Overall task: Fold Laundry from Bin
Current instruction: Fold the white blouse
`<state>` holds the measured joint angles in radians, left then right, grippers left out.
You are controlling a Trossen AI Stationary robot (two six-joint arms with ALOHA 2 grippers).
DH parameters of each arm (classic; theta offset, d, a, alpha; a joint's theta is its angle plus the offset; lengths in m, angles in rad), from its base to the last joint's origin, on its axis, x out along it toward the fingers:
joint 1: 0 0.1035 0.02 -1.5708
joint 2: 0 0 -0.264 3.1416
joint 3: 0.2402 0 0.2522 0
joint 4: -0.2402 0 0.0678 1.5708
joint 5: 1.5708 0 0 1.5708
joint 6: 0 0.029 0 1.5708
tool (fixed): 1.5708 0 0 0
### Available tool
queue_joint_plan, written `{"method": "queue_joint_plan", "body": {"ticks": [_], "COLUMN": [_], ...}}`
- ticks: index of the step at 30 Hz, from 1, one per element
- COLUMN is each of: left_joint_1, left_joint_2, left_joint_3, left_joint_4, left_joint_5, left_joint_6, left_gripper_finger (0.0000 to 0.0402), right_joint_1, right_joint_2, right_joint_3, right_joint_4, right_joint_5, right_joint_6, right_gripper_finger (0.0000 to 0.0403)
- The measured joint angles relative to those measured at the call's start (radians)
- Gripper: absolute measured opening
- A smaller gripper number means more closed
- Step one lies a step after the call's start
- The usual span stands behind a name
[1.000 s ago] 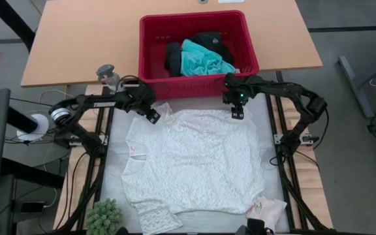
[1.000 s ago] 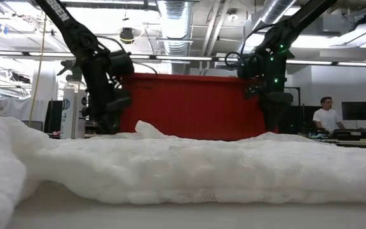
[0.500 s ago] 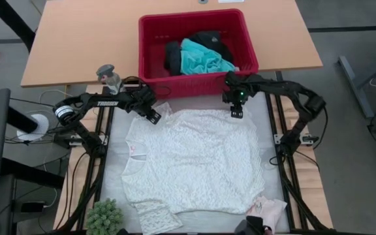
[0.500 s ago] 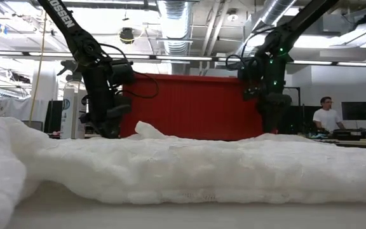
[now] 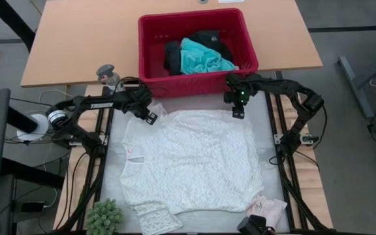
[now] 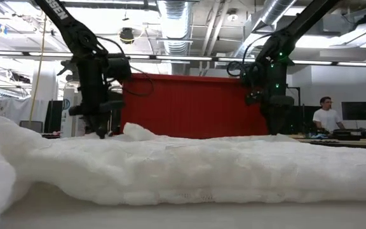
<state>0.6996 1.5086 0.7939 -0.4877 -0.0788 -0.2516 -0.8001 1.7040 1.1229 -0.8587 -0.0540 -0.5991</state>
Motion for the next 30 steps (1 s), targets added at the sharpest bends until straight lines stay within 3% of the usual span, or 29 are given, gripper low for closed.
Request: {"method": "queue_joint_plan", "body": {"ticks": [8, 16, 20, 26, 30], "left_joint_1": [0.000, 0.000, 0.000, -0.002, -0.001], "left_joint_2": [-0.017, -0.017, -0.017, -0.017, -0.017], "left_joint_3": [0.000, 0.000, 0.000, -0.043, -0.087], "left_joint_4": [0.037, 0.071, 0.065, 0.094, 0.094], "left_joint_5": [0.007, -0.003, 0.066, 0.074, 0.059], "left_joint_6": [-0.005, 0.039, 0.126, 0.176, 0.121], "left_gripper_finger": [0.0000, 0.0001, 0.0029, 0.0099, 0.0091], "right_joint_1": [-0.011, -0.013, -0.013, -0.013, -0.012], "right_joint_2": [0.002, 0.002, 0.002, 0.003, 0.003], "right_joint_3": [0.000, 0.000, 0.000, 0.000, 0.000], "right_joint_4": [0.096, 0.080, 0.080, 0.069, 0.056], "right_joint_5": [0.000, 0.001, 0.000, 0.000, 0.000], "right_joint_6": [-0.004, -0.015, -0.012, -0.011, -0.022], "right_gripper_finger": [0.0218, 0.0218, 0.0218, 0.0218, 0.0198]}}
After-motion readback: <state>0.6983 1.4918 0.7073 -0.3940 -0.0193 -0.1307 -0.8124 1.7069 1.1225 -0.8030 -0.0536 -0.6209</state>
